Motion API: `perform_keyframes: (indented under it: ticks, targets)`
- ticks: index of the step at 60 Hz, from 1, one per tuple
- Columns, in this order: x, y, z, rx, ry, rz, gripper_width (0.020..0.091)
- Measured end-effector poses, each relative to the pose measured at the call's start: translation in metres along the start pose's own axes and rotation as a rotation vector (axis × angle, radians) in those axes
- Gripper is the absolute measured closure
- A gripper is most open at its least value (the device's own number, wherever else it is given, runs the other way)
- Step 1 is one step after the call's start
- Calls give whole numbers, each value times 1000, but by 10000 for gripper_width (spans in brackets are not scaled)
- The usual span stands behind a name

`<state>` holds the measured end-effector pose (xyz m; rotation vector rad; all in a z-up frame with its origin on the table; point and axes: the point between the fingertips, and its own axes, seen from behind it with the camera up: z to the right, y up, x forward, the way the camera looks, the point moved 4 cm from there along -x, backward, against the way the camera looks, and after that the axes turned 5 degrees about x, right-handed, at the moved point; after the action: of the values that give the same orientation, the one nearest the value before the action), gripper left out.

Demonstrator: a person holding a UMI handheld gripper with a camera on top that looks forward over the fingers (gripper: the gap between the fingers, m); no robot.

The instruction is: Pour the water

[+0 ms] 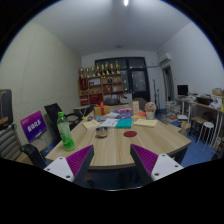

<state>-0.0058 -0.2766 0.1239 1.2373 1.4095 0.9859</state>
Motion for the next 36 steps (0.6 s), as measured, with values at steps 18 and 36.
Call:
perform_keyframes:
  ticks: [18, 36]
  targets:
    - [-10, 4, -21, 2, 40, 34, 267]
    - [69, -7, -146, 2, 187, 76, 266]
